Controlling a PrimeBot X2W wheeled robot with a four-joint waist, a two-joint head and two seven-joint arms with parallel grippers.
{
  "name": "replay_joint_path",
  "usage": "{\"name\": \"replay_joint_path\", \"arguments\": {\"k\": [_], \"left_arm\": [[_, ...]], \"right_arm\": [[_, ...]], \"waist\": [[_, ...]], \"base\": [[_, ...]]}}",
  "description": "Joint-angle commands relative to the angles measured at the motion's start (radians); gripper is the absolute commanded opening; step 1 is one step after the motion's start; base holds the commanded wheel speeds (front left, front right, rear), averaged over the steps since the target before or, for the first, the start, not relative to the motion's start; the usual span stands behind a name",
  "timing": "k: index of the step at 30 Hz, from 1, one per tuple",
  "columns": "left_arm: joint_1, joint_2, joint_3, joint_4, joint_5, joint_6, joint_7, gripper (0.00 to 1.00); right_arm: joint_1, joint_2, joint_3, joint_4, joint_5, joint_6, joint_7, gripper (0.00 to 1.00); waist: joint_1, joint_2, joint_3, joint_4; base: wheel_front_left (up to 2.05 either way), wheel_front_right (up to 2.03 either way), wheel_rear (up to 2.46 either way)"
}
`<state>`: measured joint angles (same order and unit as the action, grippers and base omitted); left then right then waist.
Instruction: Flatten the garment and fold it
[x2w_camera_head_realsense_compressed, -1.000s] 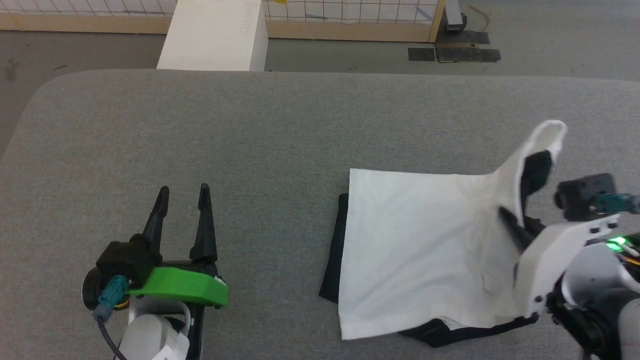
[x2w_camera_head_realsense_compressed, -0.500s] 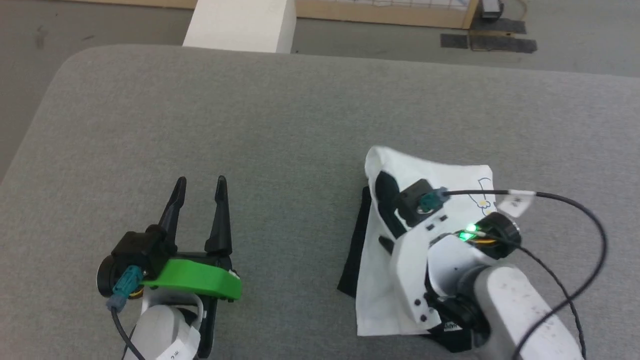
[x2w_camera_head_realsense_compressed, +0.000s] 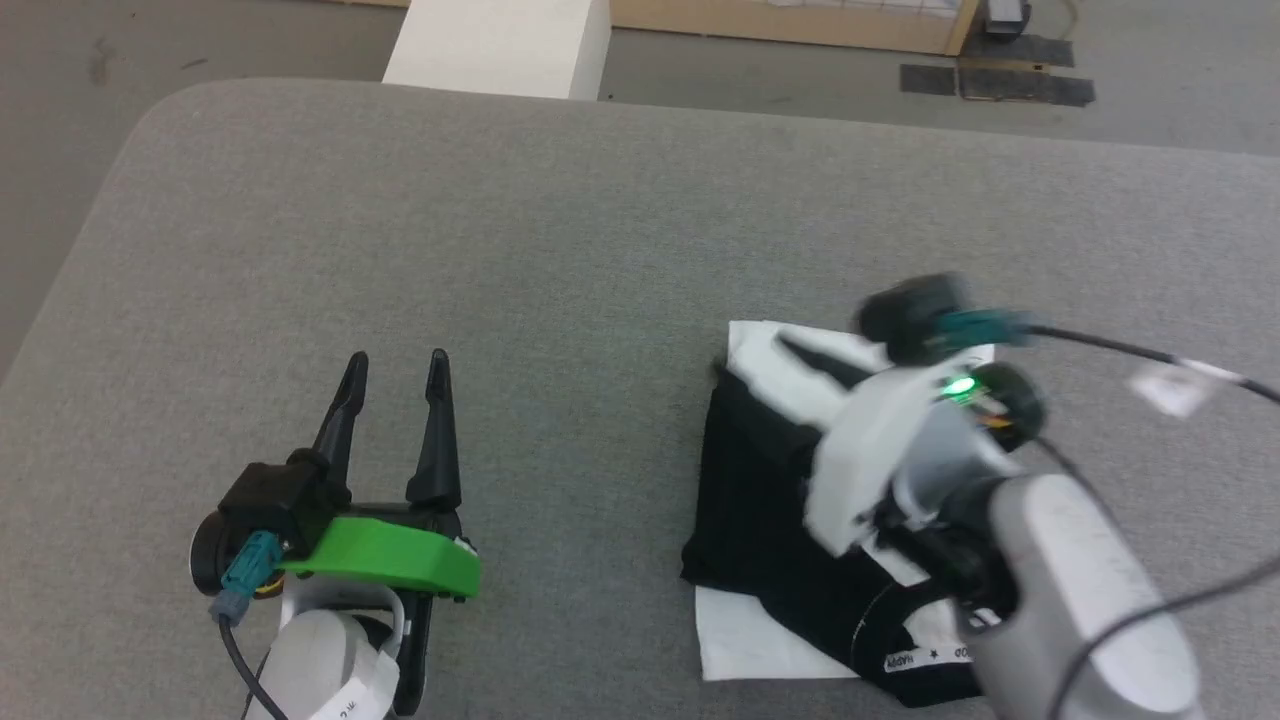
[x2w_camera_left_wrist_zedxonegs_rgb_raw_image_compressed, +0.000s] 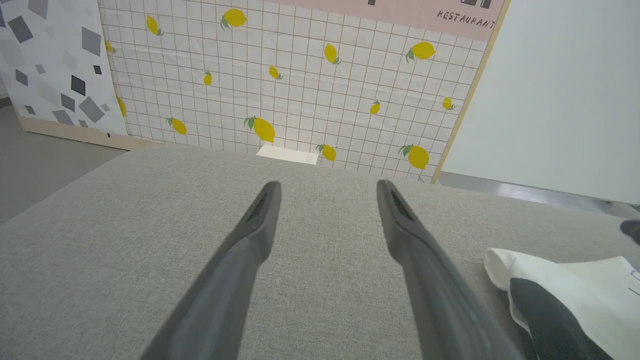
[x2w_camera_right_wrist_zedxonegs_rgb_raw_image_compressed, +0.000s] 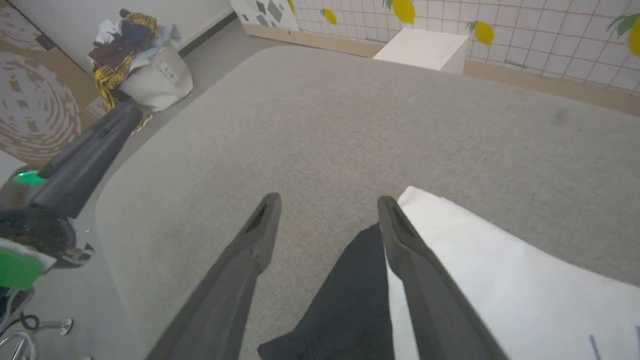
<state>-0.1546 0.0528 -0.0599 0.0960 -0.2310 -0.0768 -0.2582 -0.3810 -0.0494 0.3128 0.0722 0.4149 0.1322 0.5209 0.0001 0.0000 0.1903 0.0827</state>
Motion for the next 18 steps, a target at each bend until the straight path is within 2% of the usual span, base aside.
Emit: {"name": "replay_joint_path", "arguments": {"k": [1,6,11,18], "left_arm": [[0.004,-0.003,0.002,-0.006,0.002,0.002,-0.004,1.0],[0.014,-0.003,0.006,-0.014,0.009,-0.001,-0.004,1.0],[0.021,-0.003,0.004,-0.012,0.008,-0.004,-0.004,1.0],[0.021,-0.003,0.002,-0.01,0.009,-0.008,-0.004,1.0]], "right_arm": [[0.029,-0.002,-0.043,-0.034,0.004,-0.002,-0.042,1.0],[0.134,-0.001,-0.248,-0.139,0.061,-0.002,-0.178,1.0],[0.243,-0.001,-0.397,-0.112,0.131,-0.002,-0.213,1.0],[0.304,-0.001,-0.404,0.009,0.205,-0.002,-0.192,1.0]], "waist": [[-0.0001,0.0,-0.017,-0.023],[-0.0001,0.0,-0.039,-0.059],[-0.0001,0.0,-0.048,-0.09],[-0.0001,0.0,-0.042,-0.103]], "base": [[0.0,0.0,0.0],[0.0,0.0,0.0],[0.0,0.0,0.0],[0.0,0.0,0.0]]}}
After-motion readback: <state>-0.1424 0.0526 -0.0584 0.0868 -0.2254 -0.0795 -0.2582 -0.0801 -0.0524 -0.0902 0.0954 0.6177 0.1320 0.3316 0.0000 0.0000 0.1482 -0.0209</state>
